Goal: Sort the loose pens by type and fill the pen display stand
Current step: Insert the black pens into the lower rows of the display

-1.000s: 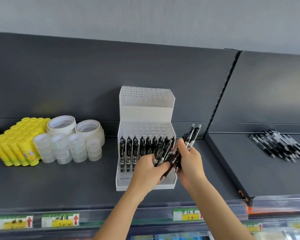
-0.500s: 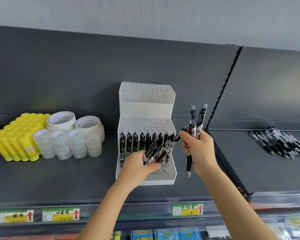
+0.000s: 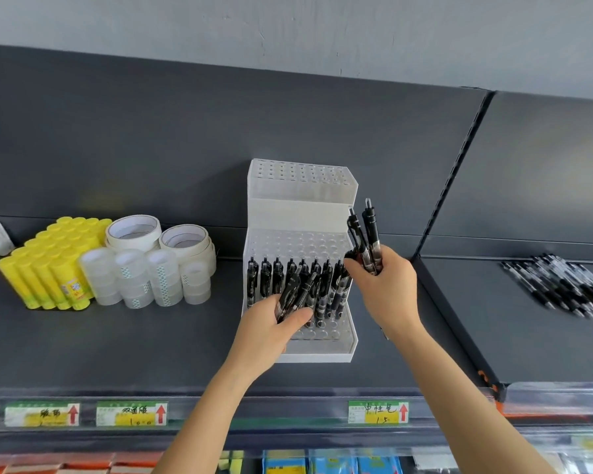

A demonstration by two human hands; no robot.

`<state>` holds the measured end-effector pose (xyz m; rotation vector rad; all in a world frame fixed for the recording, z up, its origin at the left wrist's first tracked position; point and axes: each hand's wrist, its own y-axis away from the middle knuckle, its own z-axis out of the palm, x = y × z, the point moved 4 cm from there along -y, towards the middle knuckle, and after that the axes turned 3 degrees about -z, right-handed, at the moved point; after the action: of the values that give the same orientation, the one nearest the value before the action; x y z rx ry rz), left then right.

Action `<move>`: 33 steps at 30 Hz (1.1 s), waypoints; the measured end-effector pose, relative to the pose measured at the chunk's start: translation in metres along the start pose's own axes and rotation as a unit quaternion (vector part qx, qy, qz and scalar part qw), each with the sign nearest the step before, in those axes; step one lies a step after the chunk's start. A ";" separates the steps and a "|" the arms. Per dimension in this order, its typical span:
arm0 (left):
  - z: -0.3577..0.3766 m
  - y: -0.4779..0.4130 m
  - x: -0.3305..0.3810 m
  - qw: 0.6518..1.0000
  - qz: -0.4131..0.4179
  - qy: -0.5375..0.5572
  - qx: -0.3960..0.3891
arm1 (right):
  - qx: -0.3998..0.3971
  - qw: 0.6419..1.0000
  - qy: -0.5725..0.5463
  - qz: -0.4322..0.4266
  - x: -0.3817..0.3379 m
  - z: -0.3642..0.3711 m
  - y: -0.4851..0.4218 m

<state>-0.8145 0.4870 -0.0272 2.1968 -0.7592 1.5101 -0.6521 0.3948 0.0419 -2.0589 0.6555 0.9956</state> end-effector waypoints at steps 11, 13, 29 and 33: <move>0.000 0.001 0.002 1.000 0.008 0.020 -0.009 | -0.039 0.998 0.027 0.030 0.024 0.019 0.012; 0.000 0.001 0.002 1.000 0.007 0.014 -0.003 | -0.046 0.998 0.026 0.036 0.024 0.020 0.011; 0.040 0.003 0.023 0.993 0.003 0.083 -0.083 | -0.081 0.968 -0.189 0.143 0.017 -0.007 0.024; 0.034 -0.003 0.018 0.996 0.015 0.069 -0.057 | 0.013 0.985 -0.144 0.092 0.012 -0.033 0.006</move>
<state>-0.7826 0.4662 -0.0228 1.9854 -0.8163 1.5733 -0.6357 0.3634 0.0438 -1.8071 0.7093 1.3530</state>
